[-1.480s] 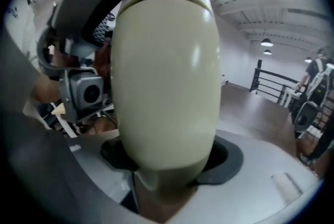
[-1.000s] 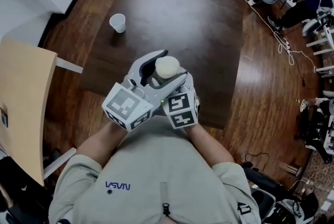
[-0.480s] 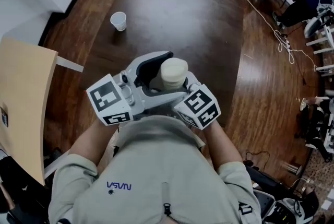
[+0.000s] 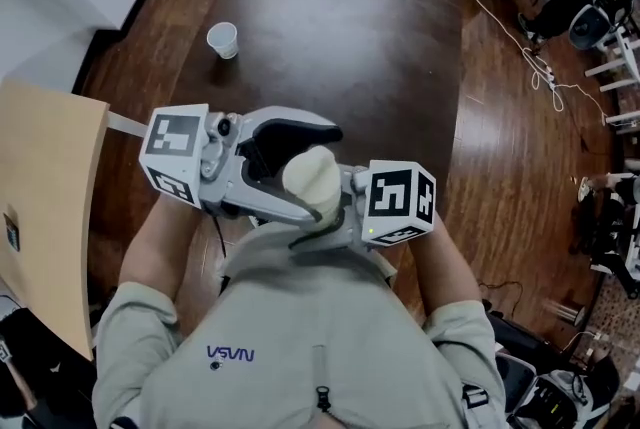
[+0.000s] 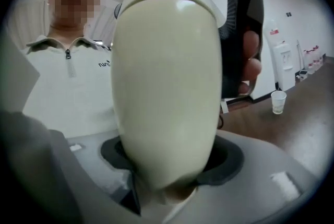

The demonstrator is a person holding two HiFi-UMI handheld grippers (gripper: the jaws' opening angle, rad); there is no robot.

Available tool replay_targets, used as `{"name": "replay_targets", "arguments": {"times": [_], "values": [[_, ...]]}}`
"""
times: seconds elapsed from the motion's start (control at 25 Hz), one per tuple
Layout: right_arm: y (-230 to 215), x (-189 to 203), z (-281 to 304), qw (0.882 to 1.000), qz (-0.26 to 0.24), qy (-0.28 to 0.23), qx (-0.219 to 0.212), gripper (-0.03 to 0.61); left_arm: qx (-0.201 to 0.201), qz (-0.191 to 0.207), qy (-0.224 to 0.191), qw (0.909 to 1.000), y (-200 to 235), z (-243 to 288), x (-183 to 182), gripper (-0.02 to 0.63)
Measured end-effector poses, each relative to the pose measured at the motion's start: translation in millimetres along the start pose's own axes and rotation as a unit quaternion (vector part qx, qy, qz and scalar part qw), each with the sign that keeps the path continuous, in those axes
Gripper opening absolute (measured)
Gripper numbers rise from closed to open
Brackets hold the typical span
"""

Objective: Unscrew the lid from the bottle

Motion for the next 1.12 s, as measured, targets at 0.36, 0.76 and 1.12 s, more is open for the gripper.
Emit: {"name": "replay_targets", "arguments": {"times": [0.36,0.76,1.12], "values": [[-7.8,0.5,-6.3,1.000,0.005,-0.005,0.022,0.302,-0.014,0.022,0.009,0.9996,2.2,8.4,-1.8,0.301],[-77.6,-0.6,-31.1,0.950,0.017,-0.018,0.311,0.302,-0.238,0.155,-0.020,0.9585,26.9,2.1,-7.4,0.301],[-108.3,10.5,-64.3,0.851,0.032,-0.047,0.522,0.302,-0.394,0.181,-0.050,0.8999,40.9,15.7,-0.7,0.299]]}}
Point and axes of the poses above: the fingertips, and each gripper's own axes: z forward along the fingers, y to its left, x out of its underside, the point moved 2 cm from there along -z, backward along the fingers, and after that the axes turned 6 degrees about -x, right-handed, at the moved point
